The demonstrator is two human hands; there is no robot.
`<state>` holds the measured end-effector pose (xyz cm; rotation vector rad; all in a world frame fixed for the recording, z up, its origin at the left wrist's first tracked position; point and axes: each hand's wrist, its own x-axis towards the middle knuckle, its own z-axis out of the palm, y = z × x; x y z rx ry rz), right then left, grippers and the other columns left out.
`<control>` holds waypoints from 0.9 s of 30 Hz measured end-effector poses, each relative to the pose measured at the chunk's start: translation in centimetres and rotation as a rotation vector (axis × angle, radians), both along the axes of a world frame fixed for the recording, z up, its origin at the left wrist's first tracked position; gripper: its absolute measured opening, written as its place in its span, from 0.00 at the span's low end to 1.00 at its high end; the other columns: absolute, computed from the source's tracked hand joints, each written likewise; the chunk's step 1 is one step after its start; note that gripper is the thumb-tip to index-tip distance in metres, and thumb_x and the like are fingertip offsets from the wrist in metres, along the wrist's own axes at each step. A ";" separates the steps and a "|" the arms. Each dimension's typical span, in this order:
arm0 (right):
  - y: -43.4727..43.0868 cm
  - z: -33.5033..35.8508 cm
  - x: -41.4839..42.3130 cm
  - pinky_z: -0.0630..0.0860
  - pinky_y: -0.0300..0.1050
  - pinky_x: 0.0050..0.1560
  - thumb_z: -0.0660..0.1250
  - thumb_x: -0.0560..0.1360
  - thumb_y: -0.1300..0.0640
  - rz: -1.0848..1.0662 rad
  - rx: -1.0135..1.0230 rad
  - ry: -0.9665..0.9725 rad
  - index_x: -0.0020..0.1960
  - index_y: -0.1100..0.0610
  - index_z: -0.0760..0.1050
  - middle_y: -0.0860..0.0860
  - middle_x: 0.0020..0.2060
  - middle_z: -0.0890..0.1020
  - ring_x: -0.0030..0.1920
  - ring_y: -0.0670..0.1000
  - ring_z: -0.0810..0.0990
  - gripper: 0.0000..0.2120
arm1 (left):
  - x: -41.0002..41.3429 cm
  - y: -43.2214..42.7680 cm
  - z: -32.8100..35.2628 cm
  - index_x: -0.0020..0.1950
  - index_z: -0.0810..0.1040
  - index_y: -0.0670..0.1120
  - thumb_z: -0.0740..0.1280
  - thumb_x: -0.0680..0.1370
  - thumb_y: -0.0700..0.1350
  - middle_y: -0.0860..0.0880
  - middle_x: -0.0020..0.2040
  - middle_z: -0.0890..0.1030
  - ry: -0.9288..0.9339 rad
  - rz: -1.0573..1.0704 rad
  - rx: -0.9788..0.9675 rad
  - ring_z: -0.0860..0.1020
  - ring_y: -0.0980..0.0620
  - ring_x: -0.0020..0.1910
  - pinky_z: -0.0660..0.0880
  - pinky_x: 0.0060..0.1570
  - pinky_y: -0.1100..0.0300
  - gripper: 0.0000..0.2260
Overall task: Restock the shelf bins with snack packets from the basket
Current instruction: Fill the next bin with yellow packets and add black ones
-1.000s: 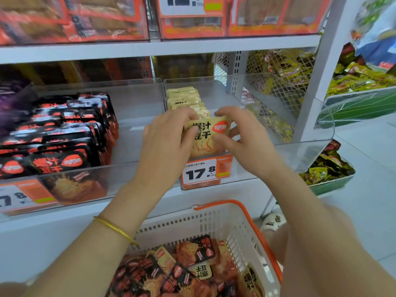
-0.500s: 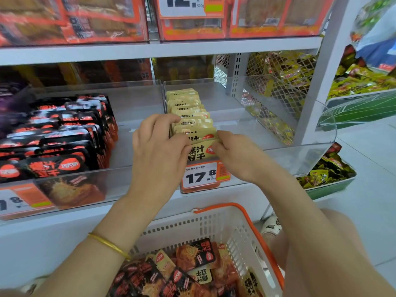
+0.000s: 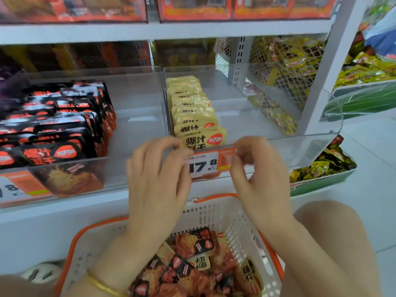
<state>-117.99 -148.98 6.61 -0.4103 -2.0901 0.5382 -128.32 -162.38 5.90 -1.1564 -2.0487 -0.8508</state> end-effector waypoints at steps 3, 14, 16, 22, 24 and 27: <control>0.2 -4.1 -0.9 0.72 0.48 0.39 0.61 0.77 0.59 0.133 -0.166 -0.575 0.52 0.54 0.74 0.48 0.37 0.76 0.39 0.52 0.75 0.06 | 1.0 -1.5 -5.1 0.51 0.80 0.45 0.61 0.74 0.41 0.48 0.55 0.77 -0.128 -0.123 -0.224 0.71 0.46 0.56 0.67 0.55 0.52 0.10; -0.9 -29.9 -1.4 0.80 0.49 0.43 0.67 0.75 0.53 0.036 -0.899 -1.449 0.57 0.60 0.74 0.58 0.53 0.81 0.49 0.57 0.81 0.15 | -1.6 -3.2 -15.1 0.53 0.79 0.50 0.61 0.77 0.44 0.51 0.53 0.78 -0.648 -0.056 -0.747 0.72 0.49 0.57 0.67 0.60 0.51 0.09; -2.7 -30.9 -1.3 0.79 0.48 0.42 0.68 0.75 0.52 -0.063 -1.087 -1.341 0.55 0.63 0.73 0.58 0.50 0.81 0.47 0.55 0.80 0.16 | -1.6 -3.3 -15.3 0.52 0.78 0.50 0.61 0.77 0.44 0.52 0.52 0.78 -0.663 -0.060 -0.717 0.71 0.50 0.57 0.67 0.60 0.52 0.09; -3.4 -27.7 -3.1 0.73 0.43 0.49 0.63 0.75 0.58 -0.126 -0.972 -1.265 0.57 0.62 0.76 0.58 0.54 0.80 0.54 0.57 0.79 0.13 | -1.7 -3.3 -15.3 0.54 0.77 0.50 0.61 0.77 0.43 0.53 0.53 0.76 -0.708 -0.064 -0.730 0.70 0.51 0.57 0.67 0.58 0.56 0.09; -2.3 -25.0 -3.8 0.74 0.45 0.45 0.61 0.75 0.61 -0.106 -1.041 -1.211 0.51 0.63 0.77 0.59 0.47 0.81 0.47 0.57 0.79 0.08 | -1.5 -3.2 -15.2 0.56 0.76 0.51 0.62 0.77 0.44 0.53 0.54 0.76 -0.710 -0.074 -0.770 0.70 0.50 0.58 0.68 0.57 0.56 0.09; -1.4 -18.7 -4.4 0.73 0.44 0.34 0.62 0.76 0.63 -0.038 -1.358 -1.173 0.38 0.62 0.73 0.56 0.32 0.77 0.31 0.53 0.74 0.09 | -0.9 -2.9 -14.7 0.62 0.73 0.51 0.66 0.75 0.51 0.52 0.60 0.73 -0.711 -0.132 -0.873 0.68 0.49 0.62 0.67 0.60 0.54 0.15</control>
